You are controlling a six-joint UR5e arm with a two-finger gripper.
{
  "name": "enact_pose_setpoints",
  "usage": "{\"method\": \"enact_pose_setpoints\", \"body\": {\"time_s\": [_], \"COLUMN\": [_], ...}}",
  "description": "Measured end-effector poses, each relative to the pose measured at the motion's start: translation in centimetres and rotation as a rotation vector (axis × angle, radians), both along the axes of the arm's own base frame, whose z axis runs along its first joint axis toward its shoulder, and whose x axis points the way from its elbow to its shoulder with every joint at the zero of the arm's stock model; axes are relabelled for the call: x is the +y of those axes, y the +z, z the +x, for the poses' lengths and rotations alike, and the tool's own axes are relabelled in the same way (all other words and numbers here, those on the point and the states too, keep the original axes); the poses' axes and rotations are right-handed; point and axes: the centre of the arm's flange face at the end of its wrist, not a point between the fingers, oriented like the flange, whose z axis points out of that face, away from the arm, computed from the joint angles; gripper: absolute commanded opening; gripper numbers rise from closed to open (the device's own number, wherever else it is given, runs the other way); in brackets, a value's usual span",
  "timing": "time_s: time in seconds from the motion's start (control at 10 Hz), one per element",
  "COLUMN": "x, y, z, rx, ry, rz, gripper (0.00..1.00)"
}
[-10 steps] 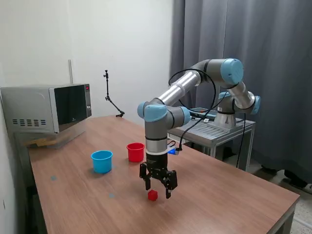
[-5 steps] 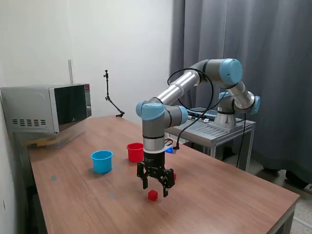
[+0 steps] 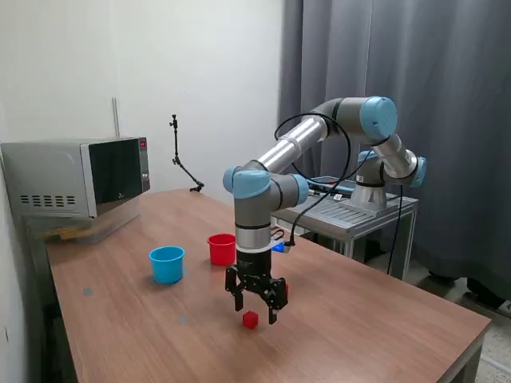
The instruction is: Place red objects in the red bin, and blue objects in the blue bin.
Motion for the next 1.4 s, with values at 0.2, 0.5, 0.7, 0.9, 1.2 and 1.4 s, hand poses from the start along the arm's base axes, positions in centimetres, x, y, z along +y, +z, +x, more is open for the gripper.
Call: {"method": "enact_pose_setpoints", "body": {"time_s": [0.2,0.5,0.7,0.9,1.2,1.4], "x": [-0.12,-0.20,-0.23,-0.23,-0.23,-0.28], "y": [-0.06,-0.23,-0.06,0.04,-0.56,-0.80], "z": [0.04,0.06,-0.07,-0.13,-0.24,-0.32], "rx": [-0.001,-0.003,0.003,0.006,0.001,0.000], "ry": [-0.001,-0.003,-0.003,-0.003,-0.003,-0.003], "rz": [0.000,0.001,0.001,0.001,0.002,0.002], "gripper": [1.00,1.00,1.00,1.00,1.00,1.00]}}
